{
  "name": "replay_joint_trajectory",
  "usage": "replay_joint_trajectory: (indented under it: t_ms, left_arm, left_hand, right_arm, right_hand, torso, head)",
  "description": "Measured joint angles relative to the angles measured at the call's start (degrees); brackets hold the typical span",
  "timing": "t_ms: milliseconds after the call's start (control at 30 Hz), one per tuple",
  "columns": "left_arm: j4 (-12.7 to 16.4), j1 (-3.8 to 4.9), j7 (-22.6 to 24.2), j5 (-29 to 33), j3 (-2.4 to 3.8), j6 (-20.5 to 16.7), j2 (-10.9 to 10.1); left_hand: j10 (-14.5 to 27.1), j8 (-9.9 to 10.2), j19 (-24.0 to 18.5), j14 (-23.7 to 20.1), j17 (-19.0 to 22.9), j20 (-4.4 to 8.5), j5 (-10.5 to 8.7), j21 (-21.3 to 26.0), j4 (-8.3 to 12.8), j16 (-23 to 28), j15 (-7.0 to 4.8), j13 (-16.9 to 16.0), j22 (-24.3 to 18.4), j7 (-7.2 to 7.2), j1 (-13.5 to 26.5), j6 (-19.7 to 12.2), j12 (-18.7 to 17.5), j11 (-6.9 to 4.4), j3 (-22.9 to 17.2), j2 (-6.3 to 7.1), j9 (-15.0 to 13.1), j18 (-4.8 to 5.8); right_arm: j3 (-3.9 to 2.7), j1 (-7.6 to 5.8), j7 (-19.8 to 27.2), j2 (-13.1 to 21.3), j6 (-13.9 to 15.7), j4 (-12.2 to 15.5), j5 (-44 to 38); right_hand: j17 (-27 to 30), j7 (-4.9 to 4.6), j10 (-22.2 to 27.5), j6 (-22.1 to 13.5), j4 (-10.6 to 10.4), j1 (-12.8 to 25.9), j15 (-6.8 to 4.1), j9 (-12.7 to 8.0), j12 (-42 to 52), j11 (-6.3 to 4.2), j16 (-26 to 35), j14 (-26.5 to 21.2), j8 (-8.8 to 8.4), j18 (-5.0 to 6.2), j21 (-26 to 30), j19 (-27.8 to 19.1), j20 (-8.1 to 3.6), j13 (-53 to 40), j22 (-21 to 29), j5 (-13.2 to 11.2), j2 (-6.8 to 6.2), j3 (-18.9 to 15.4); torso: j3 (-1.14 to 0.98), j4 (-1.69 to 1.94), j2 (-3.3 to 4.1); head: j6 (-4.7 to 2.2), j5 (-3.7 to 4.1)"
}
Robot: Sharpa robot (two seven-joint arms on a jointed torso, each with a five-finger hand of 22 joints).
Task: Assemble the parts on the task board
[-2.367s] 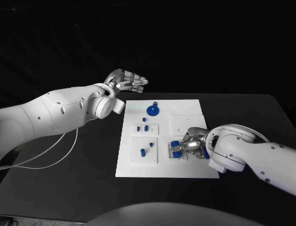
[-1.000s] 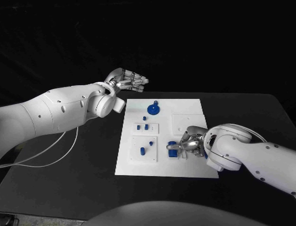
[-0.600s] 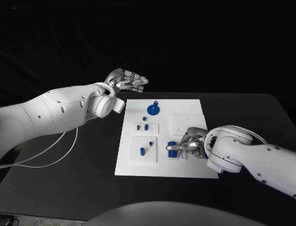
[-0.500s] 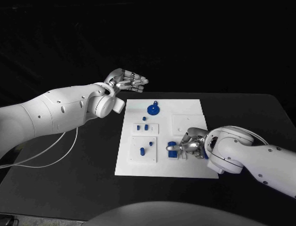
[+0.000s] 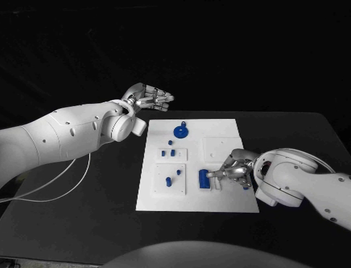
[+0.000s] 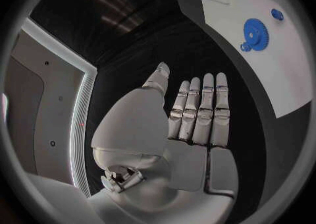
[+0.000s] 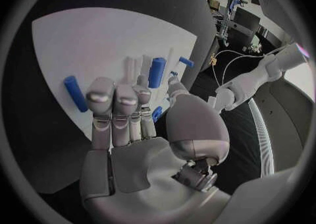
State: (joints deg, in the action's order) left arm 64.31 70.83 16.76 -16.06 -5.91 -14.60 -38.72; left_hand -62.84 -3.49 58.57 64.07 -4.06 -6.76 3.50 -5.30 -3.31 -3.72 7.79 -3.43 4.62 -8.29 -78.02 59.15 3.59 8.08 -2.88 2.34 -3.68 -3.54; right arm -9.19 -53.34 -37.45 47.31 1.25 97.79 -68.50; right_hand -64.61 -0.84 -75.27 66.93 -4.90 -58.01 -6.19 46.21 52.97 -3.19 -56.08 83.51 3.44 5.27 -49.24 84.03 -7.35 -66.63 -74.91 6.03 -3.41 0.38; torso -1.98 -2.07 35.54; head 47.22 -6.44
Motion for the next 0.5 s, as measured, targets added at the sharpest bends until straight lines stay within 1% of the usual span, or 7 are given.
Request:
replay_joint_trajectory:
  t_ms: [100, 167, 200, 333, 400, 433, 500]
  left_arm:
    - [0.09, 0.00, 0.00, 0.00, -0.01, 0.00, -0.13]
    - [0.10, 0.00, 0.00, 0.00, -0.01, 0.00, -0.18]
    - [0.10, 0.00, 0.00, 0.00, -0.01, 0.00, -0.20]
    - [0.17, 0.00, 0.00, 0.00, -0.02, -0.01, -0.25]
    - [0.25, 0.00, 0.00, 0.00, -0.02, -0.01, -0.27]
    - [0.30, 0.00, 0.00, 0.00, -0.02, -0.02, -0.31]
    - [0.36, 0.00, 0.02, 0.00, -0.03, -0.02, -0.39]
  left_hand:
    - [0.00, 0.00, 0.00, 0.00, 0.00, 0.00, 0.00, 0.00, 0.00, 0.00, 0.00, 0.00, 0.00, 0.00, 0.00, 0.00, 0.00, 0.00, 0.00, 0.00, 0.00, 0.00]
    - [0.00, 0.00, 0.00, 0.00, 0.00, 0.00, 0.00, 0.00, 0.00, 0.00, 0.00, 0.00, 0.00, 0.00, 0.00, 0.00, 0.00, 0.00, 0.00, 0.00, 0.00, 0.00]
    - [0.00, 0.00, 0.00, 0.00, 0.00, 0.00, 0.00, 0.00, 0.00, 0.00, 0.00, 0.00, 0.00, 0.00, 0.00, 0.00, 0.00, 0.00, 0.00, 0.00, 0.00, 0.00]
    - [0.00, 0.00, 0.00, 0.00, 0.00, 0.00, 0.00, 0.00, 0.00, 0.00, 0.00, 0.00, 0.00, 0.00, 0.00, 0.00, 0.00, 0.00, 0.00, 0.00, 0.00, 0.00]
    - [0.00, 0.00, 0.00, 0.00, 0.00, 0.00, 0.00, 0.00, 0.00, 0.00, 0.00, 0.00, 0.00, -0.15, 0.00, -0.52, 0.00, 0.00, 0.00, 0.00, 0.00, 0.00]
    - [0.00, 0.00, 0.00, 0.00, 0.00, 0.00, 0.00, 0.00, 0.00, 0.00, 0.00, 0.00, 0.00, 0.10, 0.00, -1.12, 0.00, 0.00, 0.00, 0.00, 0.00, 0.00]
    - [0.00, 0.00, 0.00, 0.00, 0.00, 0.00, 0.00, 0.00, 0.00, 0.00, 0.00, 0.00, 0.00, 0.20, 0.00, -1.23, 0.00, 0.00, 0.00, 0.00, 0.00, 0.00]
  right_arm:
    - [-2.26, -0.13, 0.05, 1.57, -0.09, 0.26, -0.11]
    - [-3.11, -0.20, 0.08, 2.71, -0.42, 0.24, -0.22]
    - [-3.46, -0.27, 0.09, 3.44, -0.78, 0.02, -0.32]
    - [-4.17, -0.59, 0.08, 5.27, -2.94, -1.45, -1.19]
    - [-4.32, -0.66, 0.06, 5.87, -4.13, -1.90, -1.92]
    - [-4.39, -0.67, 0.04, 6.21, -4.91, -2.12, -2.47]
    - [-4.43, -0.66, 0.00, 6.60, -6.05, -2.33, -3.24]
  right_hand:
    - [0.00, 0.05, -0.22, 0.24, 1.66, -0.92, 0.00, 0.29, 0.34, 0.02, -0.38, 0.00, 0.00, 0.01, -0.35, 0.00, 0.00, -0.15, 0.00, 2.01, 0.35, 0.29]
    - [0.00, 0.05, -0.31, 0.24, 2.55, -1.52, 0.00, 0.30, 0.63, 0.11, -0.38, 0.00, 0.00, 0.00, -0.49, 0.00, 0.00, -0.35, 0.00, 2.18, 0.15, 1.25]
    - [0.00, 0.18, -0.31, 0.37, 2.85, -2.03, 0.00, 0.17, 0.70, 0.11, -0.62, 0.00, 0.00, 0.01, -0.56, 0.00, 0.00, -0.49, 0.00, 1.64, -0.36, 3.00]
    - [0.00, 0.12, -0.43, 0.76, 2.63, -3.06, 0.00, -0.79, 0.84, -0.01, -0.62, 0.00, 0.00, 0.00, -0.56, 0.00, 0.00, -0.55, 0.00, -0.22, -2.19, 9.84]
    - [0.00, 0.31, -0.51, 0.95, 2.73, -3.22, 0.00, -1.19, 0.84, -0.09, -0.62, 0.00, 0.00, 0.00, -0.56, 0.00, 0.00, -0.63, 0.00, -0.25, -3.32, 12.37]
    - [0.00, 0.33, -0.51, 0.97, 2.57, -3.07, 0.00, -1.38, 0.84, -0.10, -0.62, 0.00, 0.00, 0.00, -0.56, 0.00, 0.00, -0.66, 0.00, -0.26, -3.84, 13.89]
    - [0.00, 0.33, -0.51, 0.97, 2.62, -3.07, 0.00, -1.45, 0.84, -0.09, -0.62, 0.00, 0.00, 0.00, -0.56, 0.00, 0.00, -0.66, 0.00, -0.25, -3.84, 14.65]
  torso:
    - [-0.04, -0.02, 0.00]
    - [-0.04, -0.06, 0.00]
    - [-0.04, -0.06, 0.00]
    - [0.00, -0.09, 0.00]
    - [-0.01, -0.09, 0.02]
    - [0.00, -0.08, 0.03]
    - [-0.04, -0.08, 0.07]
  head:
    - [-0.23, 0.19]
    - [-0.37, 0.38]
    - [-0.43, 0.48]
    - [-0.63, 0.98]
    - [-0.75, 1.25]
    - [-0.77, 1.39]
    - [-0.79, 1.63]
